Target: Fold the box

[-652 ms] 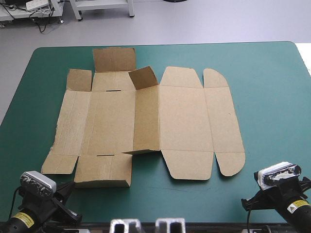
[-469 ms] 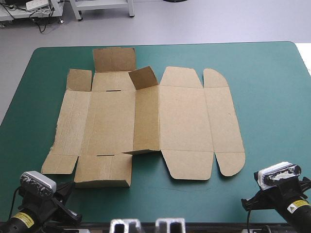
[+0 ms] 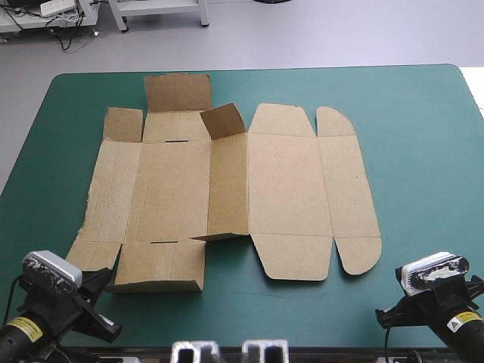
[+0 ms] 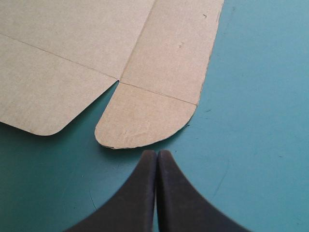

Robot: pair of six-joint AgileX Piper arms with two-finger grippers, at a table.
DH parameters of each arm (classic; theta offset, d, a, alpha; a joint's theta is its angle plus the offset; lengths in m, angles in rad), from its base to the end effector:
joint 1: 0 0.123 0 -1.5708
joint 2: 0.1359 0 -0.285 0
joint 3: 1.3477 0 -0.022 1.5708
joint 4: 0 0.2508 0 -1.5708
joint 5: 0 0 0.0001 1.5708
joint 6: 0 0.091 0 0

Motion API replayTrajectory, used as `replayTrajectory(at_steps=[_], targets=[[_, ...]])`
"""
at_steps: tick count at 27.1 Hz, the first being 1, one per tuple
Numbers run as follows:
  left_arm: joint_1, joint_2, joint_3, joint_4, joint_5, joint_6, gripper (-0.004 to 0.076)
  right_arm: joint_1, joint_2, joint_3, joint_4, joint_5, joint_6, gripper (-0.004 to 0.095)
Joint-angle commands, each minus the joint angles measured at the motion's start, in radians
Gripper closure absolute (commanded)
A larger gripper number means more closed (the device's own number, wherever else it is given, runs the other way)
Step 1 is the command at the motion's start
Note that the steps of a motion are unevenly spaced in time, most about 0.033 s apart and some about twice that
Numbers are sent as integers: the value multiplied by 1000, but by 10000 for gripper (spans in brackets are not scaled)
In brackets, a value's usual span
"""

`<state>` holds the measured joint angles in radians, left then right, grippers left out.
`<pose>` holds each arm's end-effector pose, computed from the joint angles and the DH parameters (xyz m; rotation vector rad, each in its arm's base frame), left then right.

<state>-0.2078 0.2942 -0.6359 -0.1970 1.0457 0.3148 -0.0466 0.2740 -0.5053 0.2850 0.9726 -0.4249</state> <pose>0.0295 -0.0220 0.3148 0.5506 2.1039 -0.1812 0.0421 0.0192 0.2834 -0.3632 2.1565 0.0848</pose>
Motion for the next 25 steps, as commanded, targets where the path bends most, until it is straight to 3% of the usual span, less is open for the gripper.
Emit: replayTrajectory(at_steps=[1,7,10,13,15,20,25], targets=[[-3,124,-144,6,-81,41,734,2,11,-22,16,-75,-7,918],[-3,333,-336,217,-159,7,734,2,11,-22,16,-96,-7,918],[-1,434,-392,459,-186,-173,734,2,11,-22,16,-103,-7,918],[0,546,-427,816,-141,-418,734,2,11,-22,12,-103,-7,918],[8,584,-427,906,-125,-478,733,2,11,-22,12,-103,-7,918],[143,698,-427,867,-117,-452,709,2,11,-22,12,-105,-7,918],[483,852,-427,513,-120,-196,710,2,11,-22,6,-105,-7,918]])
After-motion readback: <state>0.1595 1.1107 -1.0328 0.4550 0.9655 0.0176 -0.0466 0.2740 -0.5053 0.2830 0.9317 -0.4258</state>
